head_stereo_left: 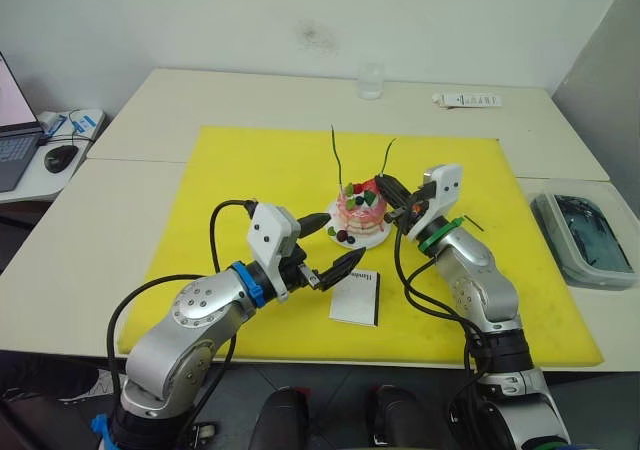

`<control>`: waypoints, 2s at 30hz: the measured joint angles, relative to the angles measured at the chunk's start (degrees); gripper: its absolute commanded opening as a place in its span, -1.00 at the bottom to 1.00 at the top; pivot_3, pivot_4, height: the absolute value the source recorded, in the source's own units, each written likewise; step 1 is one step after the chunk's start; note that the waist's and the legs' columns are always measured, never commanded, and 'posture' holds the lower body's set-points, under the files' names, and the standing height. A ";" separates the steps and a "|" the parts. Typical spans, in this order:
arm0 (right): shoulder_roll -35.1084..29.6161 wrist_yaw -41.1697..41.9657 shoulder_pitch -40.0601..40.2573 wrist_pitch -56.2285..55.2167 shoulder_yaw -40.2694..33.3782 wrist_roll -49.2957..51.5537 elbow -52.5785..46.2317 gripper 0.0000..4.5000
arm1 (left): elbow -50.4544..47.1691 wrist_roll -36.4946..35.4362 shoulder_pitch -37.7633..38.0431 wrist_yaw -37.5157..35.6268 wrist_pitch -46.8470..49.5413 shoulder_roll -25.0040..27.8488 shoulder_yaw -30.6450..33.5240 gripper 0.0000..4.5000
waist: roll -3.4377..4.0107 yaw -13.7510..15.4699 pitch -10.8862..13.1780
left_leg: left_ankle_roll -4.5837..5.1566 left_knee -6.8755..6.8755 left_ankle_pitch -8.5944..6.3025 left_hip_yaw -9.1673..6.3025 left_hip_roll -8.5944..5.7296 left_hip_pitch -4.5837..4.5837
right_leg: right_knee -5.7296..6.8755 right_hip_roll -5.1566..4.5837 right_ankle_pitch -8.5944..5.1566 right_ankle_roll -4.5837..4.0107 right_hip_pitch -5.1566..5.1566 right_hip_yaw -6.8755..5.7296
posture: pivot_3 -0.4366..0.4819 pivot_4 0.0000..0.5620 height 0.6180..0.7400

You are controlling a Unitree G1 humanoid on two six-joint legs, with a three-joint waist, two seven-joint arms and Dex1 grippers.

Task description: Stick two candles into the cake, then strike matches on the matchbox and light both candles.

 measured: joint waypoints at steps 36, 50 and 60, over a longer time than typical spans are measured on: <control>2.01 -2.12 3.00 0.00 -0.40 0.19 -0.80 -0.98 | -0.50 -1.49 -2.12 1.28 2.35 0.04 0.08 1.00 | 0.00 -0.09 0.00 | 0.00 0.00 0.00 0.00 0.00 0.00 | -0.01 -0.01 0.00 0.00 0.00 0.01 | -0.05 -0.47 1.00; -0.45 -1.84 4.70 0.56 0.77 -0.08 -2.97 -0.06 | -0.33 -1.50 -2.63 1.00 2.35 0.45 0.07 1.00 | 0.02 -0.53 -0.01 | 0.00 -0.02 0.00 0.00 0.00 0.01 | -0.01 -0.01 -0.11 0.18 0.00 0.04 | -0.05 -0.47 1.00; -12.89 5.06 8.55 10.32 -0.85 5.52 -16.32 -0.06 | 0.96 -3.50 -2.26 -3.19 3.62 5.13 1.84 1.00 | 0.03 -0.61 0.01 | 0.00 -0.02 0.00 0.00 -0.01 0.01 | -0.01 -0.04 -0.16 0.23 0.00 0.00 | -0.05 -0.47 1.00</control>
